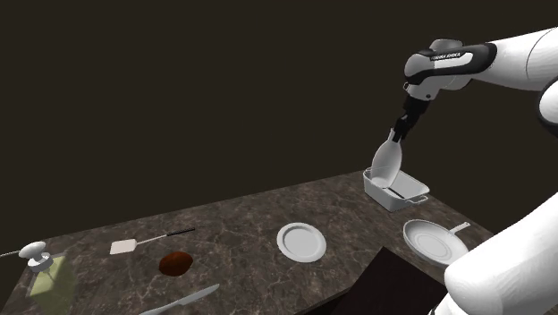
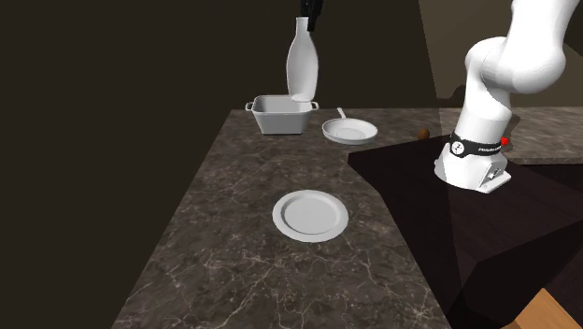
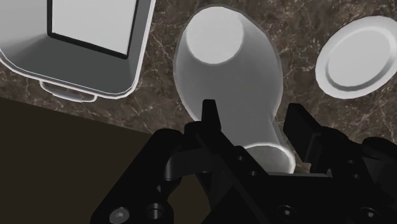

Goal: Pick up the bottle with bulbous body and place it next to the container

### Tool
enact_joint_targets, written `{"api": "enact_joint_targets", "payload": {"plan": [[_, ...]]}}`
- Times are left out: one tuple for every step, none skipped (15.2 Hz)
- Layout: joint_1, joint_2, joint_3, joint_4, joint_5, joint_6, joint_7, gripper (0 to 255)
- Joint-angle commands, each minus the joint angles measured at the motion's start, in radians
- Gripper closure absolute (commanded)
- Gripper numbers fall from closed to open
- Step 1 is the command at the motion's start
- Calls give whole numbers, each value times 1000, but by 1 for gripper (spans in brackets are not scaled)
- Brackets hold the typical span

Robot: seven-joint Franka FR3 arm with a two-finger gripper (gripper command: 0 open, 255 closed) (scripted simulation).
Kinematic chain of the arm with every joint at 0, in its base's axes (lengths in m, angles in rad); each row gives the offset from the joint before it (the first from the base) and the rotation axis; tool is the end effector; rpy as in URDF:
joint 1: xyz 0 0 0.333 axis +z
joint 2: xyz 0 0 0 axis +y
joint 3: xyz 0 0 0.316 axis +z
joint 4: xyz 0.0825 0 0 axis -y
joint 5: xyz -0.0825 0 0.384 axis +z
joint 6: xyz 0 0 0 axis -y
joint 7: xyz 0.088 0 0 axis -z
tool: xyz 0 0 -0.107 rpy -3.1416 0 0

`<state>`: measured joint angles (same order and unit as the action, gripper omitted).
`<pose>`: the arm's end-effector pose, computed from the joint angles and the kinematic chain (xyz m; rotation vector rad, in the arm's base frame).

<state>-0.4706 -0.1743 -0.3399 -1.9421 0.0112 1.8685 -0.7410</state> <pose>0.3511 -0.3835 0.5612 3.1204 -0.1095 0.1765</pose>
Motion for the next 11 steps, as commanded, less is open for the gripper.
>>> {"api": "enact_joint_targets", "payload": {"plan": [[-1,2,-3,-24,1,28,-5,255],[-2,3,-3,-37,1,41,-6,255],[-2,4,-3,-50,2,54,-7,255],[-2,5,-4,-62,2,68,-7,255],[-2,6,-4,-75,2,81,-9,255],[-2,7,-5,-87,3,94,-10,255],[-3,9,-5,-99,4,108,-11,255],[-3,11,-6,-110,4,121,-12,255],[-3,13,-7,-122,5,135,-13,255],[-3,15,-7,-133,6,148,-15,255],[-3,18,-8,-144,7,161,-16,255]]}}
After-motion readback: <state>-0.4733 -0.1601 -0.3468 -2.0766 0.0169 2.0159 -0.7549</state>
